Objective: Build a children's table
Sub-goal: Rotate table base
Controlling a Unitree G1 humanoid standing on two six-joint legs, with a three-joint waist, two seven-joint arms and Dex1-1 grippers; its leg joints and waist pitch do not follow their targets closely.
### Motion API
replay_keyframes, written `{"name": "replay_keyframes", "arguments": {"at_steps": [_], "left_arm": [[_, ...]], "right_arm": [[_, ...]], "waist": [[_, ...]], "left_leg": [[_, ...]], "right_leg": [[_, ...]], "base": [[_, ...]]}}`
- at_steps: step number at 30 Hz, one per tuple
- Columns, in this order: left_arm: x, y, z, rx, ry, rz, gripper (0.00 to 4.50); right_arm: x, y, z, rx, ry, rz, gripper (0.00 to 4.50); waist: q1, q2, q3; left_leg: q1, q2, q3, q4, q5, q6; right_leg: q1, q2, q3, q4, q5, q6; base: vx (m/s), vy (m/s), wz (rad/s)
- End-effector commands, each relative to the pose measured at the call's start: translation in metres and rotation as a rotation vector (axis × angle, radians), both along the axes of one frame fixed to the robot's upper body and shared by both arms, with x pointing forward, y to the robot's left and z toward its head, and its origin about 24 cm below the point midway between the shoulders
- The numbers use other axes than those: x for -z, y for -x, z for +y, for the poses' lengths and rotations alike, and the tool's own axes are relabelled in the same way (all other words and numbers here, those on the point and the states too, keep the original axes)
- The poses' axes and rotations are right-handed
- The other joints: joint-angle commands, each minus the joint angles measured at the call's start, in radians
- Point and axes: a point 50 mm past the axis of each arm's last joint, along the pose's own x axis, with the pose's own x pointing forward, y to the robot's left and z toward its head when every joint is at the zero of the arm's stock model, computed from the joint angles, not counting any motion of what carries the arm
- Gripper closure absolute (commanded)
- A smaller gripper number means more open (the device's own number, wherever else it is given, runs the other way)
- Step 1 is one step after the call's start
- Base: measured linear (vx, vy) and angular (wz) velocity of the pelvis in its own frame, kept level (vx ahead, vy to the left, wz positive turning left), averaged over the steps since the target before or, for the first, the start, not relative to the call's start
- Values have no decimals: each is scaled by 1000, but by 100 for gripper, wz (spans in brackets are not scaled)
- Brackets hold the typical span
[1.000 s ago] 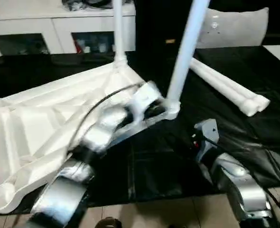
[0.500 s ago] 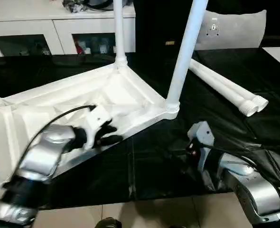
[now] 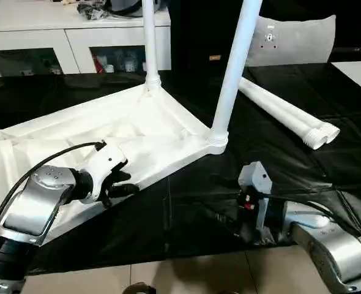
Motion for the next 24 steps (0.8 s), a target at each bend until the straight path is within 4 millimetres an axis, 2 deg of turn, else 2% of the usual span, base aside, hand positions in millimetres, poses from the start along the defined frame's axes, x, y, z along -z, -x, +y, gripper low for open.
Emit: {"name": "replay_keyframes", "arguments": {"at_steps": [1, 6, 9, 15, 19, 24], "left_arm": [[-2, 0, -2, 1, 0, -6, 295], [4, -1, -1, -24, -5, 8, 342], [6, -1, -1, -24, -15, 12, 352], [9, -1, 0, -16, -58, 17, 421], [11, 0, -2, -4, -68, 26, 441], [14, -2, -4, 1, -79, 33, 441]], "right_arm": [[-2, 1, 1, -12, -5, -3, 0], [-3, 0, 0, -9, -3, -5, 0], [-3, 1, 0, -8, -2, -5, 0], [-3, 2, -1, -9, 2, -4, 0], [-3, 2, -2, -6, 6, -5, 0], [-4, 1, -3, 3, 9, -11, 0]], "waist": [[-1, 3, -57], [-5, 3, -59], [-7, 3, -60], [-6, 3, -61], [-7, 6, -62], [-8, 6, -61]], "left_leg": [[33, 47, -39, -93, -465, -45], [33, 46, -40, -91, -460, -44], [31, 45, -40, -91, -452, -41], [31, 46, -38, -90, -436, -38], [31, 46, -38, -90, -435, -37], [35, 45, -38, -89, -450, -41]], "right_leg": [[15, -49, 31, -81, -500, -112], [14, -50, 30, -84, -514, -104], [15, -48, 30, -83, -501, -106], [18, -48, 31, -79, -465, -116], [18, -47, 31, -78, -457, -123], [16, -47, 31, -81, -473, -120]], "base": [[0, 0, 0], [0, 0, 0], [0, 0, 0], [0, 0, 0], [0, 0, 0], [0, 0, 0]]}}
